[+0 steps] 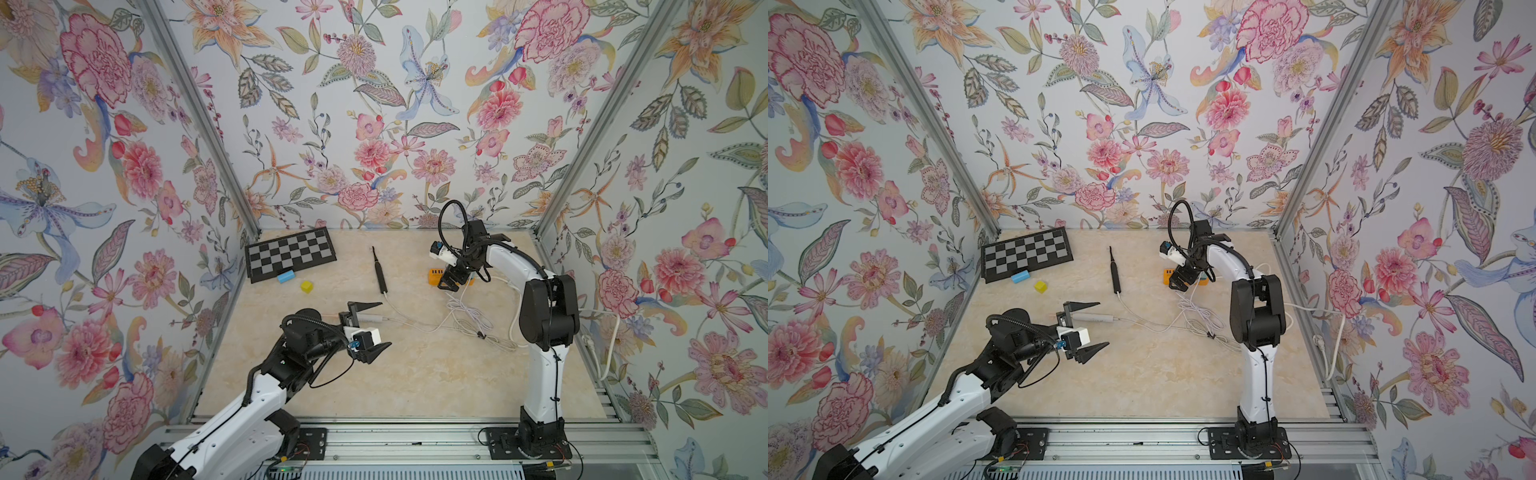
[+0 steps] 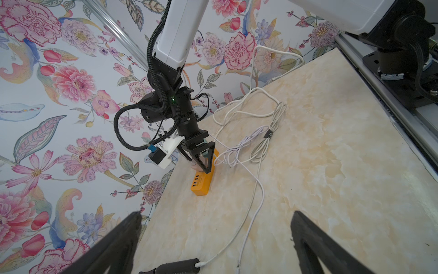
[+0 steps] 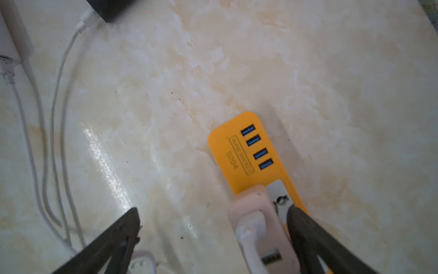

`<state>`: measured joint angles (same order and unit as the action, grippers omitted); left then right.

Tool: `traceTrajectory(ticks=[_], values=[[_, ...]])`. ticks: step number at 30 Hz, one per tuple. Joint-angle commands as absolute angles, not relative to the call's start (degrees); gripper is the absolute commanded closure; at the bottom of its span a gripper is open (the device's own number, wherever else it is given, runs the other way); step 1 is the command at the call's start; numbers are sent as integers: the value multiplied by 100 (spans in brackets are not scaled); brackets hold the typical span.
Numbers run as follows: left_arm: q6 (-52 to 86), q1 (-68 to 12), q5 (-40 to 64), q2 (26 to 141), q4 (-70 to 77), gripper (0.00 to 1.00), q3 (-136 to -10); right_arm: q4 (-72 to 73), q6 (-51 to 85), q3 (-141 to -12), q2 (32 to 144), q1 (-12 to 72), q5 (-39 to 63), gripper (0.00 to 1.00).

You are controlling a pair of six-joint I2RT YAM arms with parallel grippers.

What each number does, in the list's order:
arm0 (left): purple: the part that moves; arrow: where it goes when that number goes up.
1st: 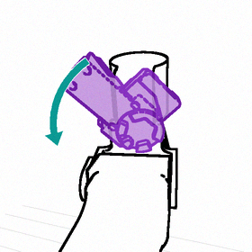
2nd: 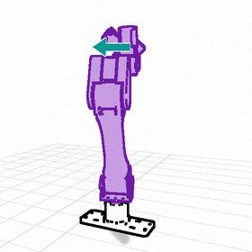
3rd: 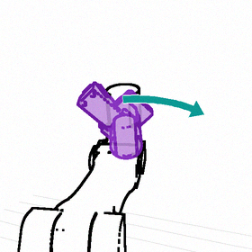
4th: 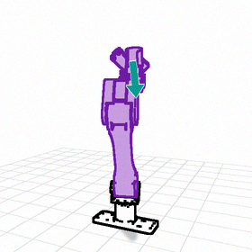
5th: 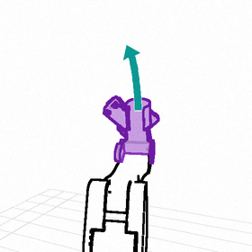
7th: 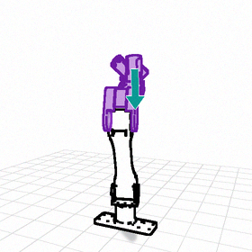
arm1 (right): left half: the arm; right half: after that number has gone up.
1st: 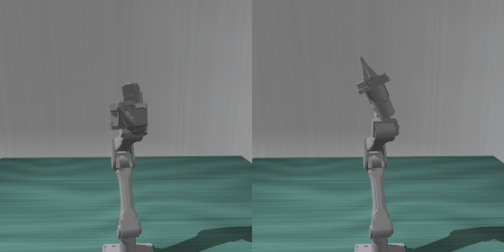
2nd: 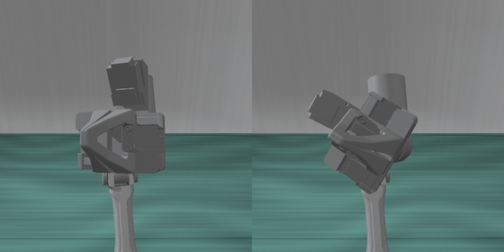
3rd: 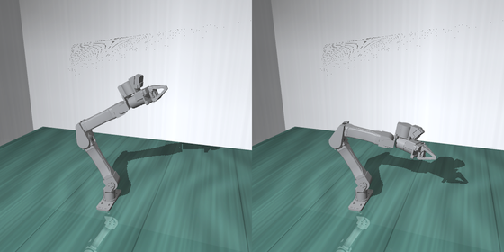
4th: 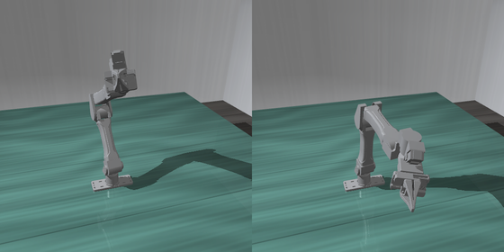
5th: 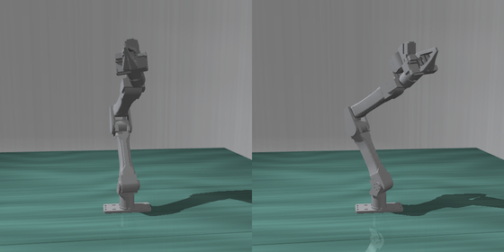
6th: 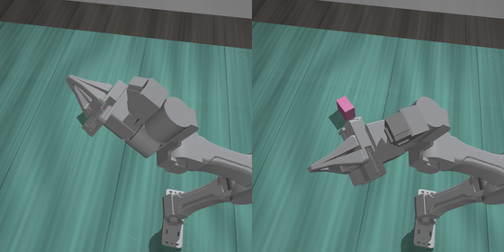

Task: Charge the electric toothbrush
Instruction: Insert the plug into the socket.

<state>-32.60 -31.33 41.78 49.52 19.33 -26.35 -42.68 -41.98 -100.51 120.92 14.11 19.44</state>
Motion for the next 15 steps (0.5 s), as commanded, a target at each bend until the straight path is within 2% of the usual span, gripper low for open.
traceTrajectory(ticks=[1,6,10,15], values=[[-3277,-3083,4266,4909,2055,1,-2637,-4125,-2810,-10100,11930,1429,1474,0],[-3234,-3088,4324,4900,2105,1,-2631,-4067,-2130,-9950,11829,1536,1046,0],[-3223,-3079,4316,4914,2101,1,-2637,-3932,-1542,-9990,11777,1760,298,0],[-3234,-3084,4315,4920,2092,1,-2626,-3916,-750,-10031,11737,1926,283,5]])
